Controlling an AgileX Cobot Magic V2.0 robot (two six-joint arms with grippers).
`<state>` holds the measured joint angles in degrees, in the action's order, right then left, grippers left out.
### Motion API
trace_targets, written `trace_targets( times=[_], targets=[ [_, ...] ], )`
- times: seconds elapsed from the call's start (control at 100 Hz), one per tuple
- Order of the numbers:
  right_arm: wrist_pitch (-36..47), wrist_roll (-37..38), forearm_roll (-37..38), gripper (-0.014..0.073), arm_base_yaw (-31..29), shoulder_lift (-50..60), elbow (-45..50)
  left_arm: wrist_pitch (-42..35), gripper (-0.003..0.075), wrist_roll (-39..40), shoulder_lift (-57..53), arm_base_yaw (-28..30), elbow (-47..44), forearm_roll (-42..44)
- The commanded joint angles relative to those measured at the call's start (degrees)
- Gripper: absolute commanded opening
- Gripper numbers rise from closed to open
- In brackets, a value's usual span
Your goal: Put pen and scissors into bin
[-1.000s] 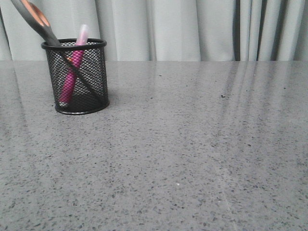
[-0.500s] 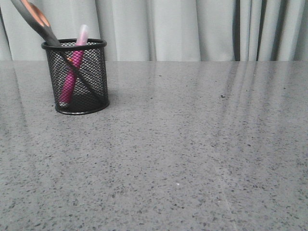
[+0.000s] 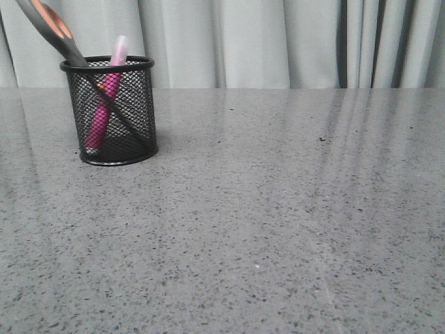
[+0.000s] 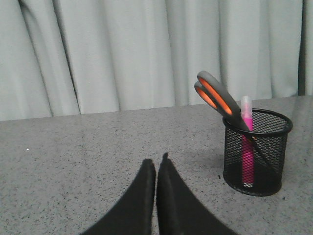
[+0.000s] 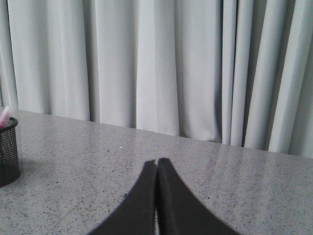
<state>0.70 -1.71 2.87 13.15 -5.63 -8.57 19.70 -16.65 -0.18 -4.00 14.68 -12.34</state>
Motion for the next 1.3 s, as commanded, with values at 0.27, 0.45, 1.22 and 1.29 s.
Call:
trace_targets(
  times=[0.27, 0.45, 1.22, 1.29],
  targets=[
    [4.43, -0.38, -0.08, -0.0069, -0.30, -0.50, -1.43, -17.61, -0.0019, 16.33, 0.53, 0.11, -12.14, 12.34],
    [4.43, -0.38, -0.08, -0.0069, -0.30, -0.50, -1.43, -20.17, -0.0019, 16.33, -0.55, 0.00, -16.22, 11.71],
    [4.43, -0.38, -0.08, -0.0069, -0.30, -0.50, -1.43, -18.76, -0.0019, 15.66, -1.90, -0.13, -17.29, 8.69],
    [4.43, -0.38, -0.08, -0.0069, -0.30, -0.50, -1.43, -18.76, -0.0019, 15.66, -1.90, -0.13, -17.29, 8.69]
  ],
)
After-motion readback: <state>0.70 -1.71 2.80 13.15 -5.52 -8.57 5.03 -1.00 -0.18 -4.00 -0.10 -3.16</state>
